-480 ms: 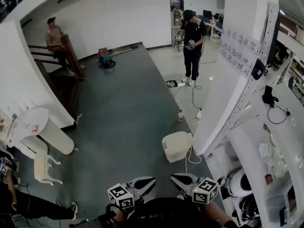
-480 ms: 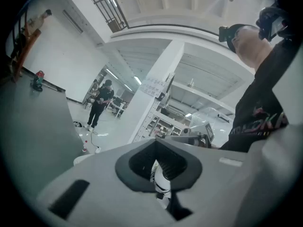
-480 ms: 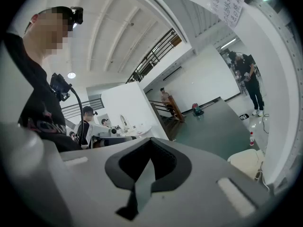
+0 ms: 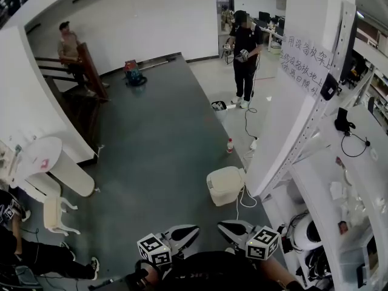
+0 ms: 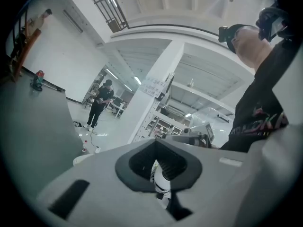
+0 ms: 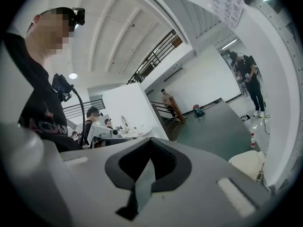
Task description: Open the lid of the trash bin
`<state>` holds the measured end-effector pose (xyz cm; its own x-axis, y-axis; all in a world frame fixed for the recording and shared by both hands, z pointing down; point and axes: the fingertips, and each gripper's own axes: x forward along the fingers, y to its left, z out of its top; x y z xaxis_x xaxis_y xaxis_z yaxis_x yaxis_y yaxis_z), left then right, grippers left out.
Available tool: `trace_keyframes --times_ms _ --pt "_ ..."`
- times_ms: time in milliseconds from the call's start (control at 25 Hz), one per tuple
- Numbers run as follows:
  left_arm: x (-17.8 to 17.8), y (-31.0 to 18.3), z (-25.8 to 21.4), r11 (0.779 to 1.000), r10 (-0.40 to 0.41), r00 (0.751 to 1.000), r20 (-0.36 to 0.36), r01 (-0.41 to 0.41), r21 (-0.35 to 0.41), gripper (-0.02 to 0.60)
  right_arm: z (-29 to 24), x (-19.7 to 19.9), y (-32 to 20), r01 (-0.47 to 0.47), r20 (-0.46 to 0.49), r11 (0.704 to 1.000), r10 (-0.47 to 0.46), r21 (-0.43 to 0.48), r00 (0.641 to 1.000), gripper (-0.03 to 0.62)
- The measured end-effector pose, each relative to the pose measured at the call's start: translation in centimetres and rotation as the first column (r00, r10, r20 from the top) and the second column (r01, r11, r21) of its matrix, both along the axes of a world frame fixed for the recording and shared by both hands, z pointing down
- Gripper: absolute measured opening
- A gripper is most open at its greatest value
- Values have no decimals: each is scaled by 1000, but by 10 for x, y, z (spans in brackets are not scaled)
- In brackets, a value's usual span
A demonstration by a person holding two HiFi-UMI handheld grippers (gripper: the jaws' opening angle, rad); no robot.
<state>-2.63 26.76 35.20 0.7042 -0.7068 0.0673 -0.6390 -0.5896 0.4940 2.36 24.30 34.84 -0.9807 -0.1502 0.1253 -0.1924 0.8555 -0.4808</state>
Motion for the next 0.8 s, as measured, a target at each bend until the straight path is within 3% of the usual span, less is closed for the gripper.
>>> trace_keyframes --times_ms 360,800 --pt "1 6 -1 1000 12 1000 -3 -12 7 3 -1 0 3 -7 -7 1000 7 17 1000 8" --pt "-30 24 0 1000 -20 999 -26 20 4 3 2 -20 13 -32 -5 999 32 -10 999 8"
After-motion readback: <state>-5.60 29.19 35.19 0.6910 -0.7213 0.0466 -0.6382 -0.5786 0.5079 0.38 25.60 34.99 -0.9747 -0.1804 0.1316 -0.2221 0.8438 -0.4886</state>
